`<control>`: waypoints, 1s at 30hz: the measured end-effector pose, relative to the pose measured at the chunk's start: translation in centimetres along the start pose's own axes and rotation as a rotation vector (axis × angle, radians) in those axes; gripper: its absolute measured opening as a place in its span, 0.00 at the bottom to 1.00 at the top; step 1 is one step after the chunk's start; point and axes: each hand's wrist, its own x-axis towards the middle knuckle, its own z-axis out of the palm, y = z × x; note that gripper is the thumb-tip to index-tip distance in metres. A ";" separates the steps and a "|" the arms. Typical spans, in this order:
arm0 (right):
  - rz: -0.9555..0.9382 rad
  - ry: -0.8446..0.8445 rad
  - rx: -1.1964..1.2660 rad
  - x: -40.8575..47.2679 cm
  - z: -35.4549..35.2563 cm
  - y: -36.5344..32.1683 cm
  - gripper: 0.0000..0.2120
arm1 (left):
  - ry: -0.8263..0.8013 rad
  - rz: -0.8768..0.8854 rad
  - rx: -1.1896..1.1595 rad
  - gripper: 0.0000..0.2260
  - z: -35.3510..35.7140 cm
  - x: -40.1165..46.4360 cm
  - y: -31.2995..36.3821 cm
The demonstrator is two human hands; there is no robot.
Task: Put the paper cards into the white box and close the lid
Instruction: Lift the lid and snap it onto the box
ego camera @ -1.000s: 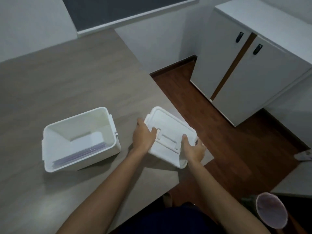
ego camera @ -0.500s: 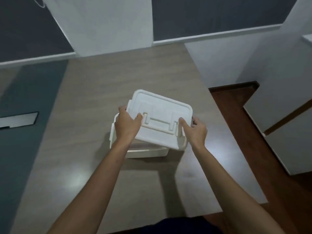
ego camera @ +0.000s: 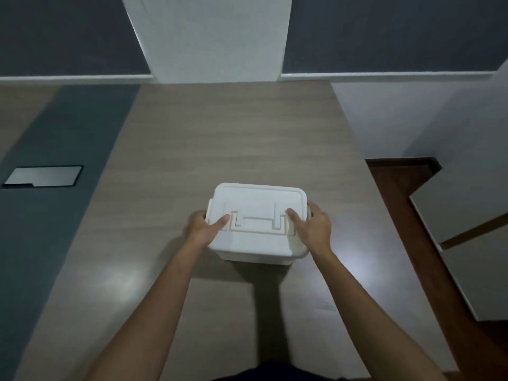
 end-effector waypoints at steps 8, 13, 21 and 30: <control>0.300 -0.180 0.077 1.9 -1.2 -0.7 0.28 | -0.074 -0.093 -0.235 0.20 -0.6 0.5 -0.7; 0.028 0.042 -0.116 0.7 0.2 -0.9 0.33 | 0.207 0.115 -0.004 0.23 0.7 -0.6 -0.8; -0.117 0.134 -0.092 -0.6 1.2 -0.7 0.29 | 0.307 0.219 0.111 0.24 1.9 -1.7 -1.2; -0.174 0.163 -0.119 2.5 2.3 -1.8 0.28 | 0.316 0.229 0.111 0.24 1.8 0.8 -0.2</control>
